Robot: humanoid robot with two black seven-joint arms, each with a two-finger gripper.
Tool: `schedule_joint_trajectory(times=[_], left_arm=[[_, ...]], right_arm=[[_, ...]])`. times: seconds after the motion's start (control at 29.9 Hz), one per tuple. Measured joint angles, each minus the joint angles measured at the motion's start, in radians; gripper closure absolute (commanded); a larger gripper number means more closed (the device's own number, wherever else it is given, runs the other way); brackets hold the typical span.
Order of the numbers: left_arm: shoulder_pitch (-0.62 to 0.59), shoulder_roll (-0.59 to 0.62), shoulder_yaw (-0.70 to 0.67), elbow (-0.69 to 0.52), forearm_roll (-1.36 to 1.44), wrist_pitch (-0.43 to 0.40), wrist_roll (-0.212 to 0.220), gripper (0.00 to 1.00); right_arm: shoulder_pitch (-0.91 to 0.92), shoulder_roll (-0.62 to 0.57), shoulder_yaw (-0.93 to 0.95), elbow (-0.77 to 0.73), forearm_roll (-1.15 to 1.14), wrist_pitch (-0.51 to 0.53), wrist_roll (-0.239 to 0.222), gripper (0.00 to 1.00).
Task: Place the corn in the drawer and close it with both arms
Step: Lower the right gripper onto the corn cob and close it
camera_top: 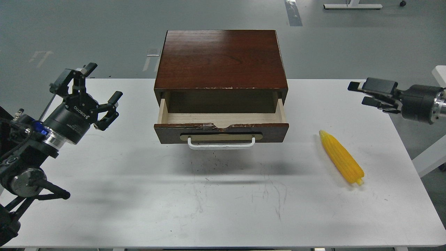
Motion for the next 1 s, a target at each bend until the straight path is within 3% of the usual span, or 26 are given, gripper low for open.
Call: schedule_joint_trajectory(times=[0.23, 0.53, 0.7, 0.77, 0.8, 0.87, 0.9, 0.94, 1.0], left_arm=[[0.0, 0.003, -0.001, -0.023, 0.0, 0.0, 0.0, 0.0], [0.001, -0.005, 0.0, -0.032, 0.001, 0.0, 0.0, 0.0], [0.002, -0.01, 0.0, -0.033, 0.002, 0.0, 0.0, 0.0], [0.002, -0.01, 0.0, -0.033, 0.002, 0.0, 0.0, 0.0], [0.002, -0.01, 0.0, -0.033, 0.002, 0.0, 0.0, 0.0], [0.002, -0.009, 0.0, -0.033, 0.002, 0.0, 0.0, 0.0], [0.002, -0.008, 0.0, -0.033, 0.002, 0.0, 0.0, 0.0], [0.002, -0.007, 0.0, -0.033, 0.002, 0.0, 0.0, 0.0], [0.002, -0.006, 0.0, -0.033, 0.002, 0.0, 0.0, 0.0]], right_arm=[[-0.001, 0.013, -0.094, 0.009, -0.388, -0.017, 0.0, 0.02], [-0.01, 0.113, -0.211, -0.062, -0.43, -0.101, 0.0, 0.03], [-0.015, 0.164, -0.264, -0.1, -0.43, -0.145, 0.0, 0.09], [-0.016, 0.182, -0.286, -0.12, -0.429, -0.155, 0.0, 0.17], [-0.016, 0.189, -0.293, -0.127, -0.428, -0.157, 0.0, 0.29], [-0.017, 0.2, -0.304, -0.135, -0.424, -0.158, 0.0, 0.41], [-0.017, 0.203, -0.306, -0.137, -0.423, -0.159, 0.0, 0.53], [-0.017, 0.204, -0.307, -0.138, -0.422, -0.159, 0.0, 0.59], [-0.017, 0.206, -0.311, -0.138, -0.421, -0.159, 0.0, 0.85]])
